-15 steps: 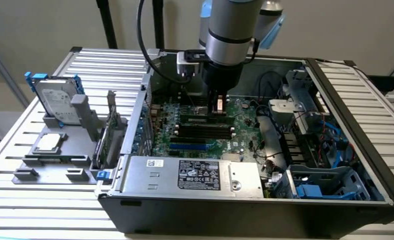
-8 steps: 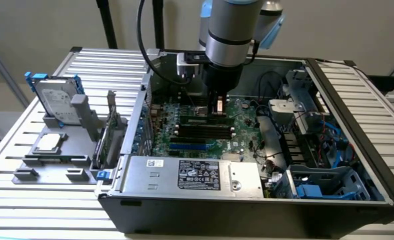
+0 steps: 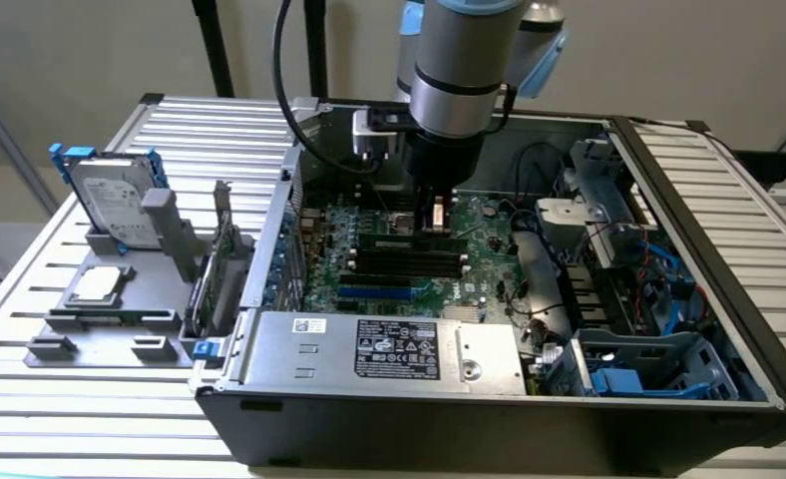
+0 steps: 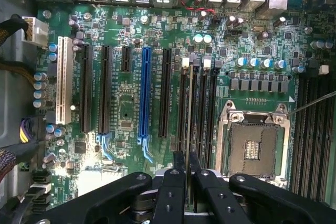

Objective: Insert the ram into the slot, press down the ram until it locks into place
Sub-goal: 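Insert the ram into the slot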

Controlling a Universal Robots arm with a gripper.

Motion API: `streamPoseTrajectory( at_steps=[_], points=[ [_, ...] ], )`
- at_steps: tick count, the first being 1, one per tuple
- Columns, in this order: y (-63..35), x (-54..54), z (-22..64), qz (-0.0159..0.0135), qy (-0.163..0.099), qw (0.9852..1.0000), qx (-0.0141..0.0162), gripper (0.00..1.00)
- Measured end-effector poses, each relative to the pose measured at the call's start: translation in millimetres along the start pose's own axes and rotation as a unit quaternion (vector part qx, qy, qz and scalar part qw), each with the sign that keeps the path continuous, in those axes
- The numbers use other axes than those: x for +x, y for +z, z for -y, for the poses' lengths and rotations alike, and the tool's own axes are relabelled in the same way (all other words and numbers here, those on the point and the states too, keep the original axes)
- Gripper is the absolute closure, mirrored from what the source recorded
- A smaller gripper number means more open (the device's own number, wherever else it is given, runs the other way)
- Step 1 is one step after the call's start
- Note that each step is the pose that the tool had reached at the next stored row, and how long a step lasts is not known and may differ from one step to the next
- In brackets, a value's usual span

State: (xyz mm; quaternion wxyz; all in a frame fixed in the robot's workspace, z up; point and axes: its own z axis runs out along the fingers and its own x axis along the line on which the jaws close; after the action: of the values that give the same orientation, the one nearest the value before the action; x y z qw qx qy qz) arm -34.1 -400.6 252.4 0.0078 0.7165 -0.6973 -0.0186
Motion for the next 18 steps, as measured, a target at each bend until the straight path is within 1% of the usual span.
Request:
streamPoseTrajectory(
  at_steps=[18],
  points=[
    [10.0, 2.0, 0.3, 0.0001, 0.0, 1.0, 0.0001, 0.86]
  ],
)
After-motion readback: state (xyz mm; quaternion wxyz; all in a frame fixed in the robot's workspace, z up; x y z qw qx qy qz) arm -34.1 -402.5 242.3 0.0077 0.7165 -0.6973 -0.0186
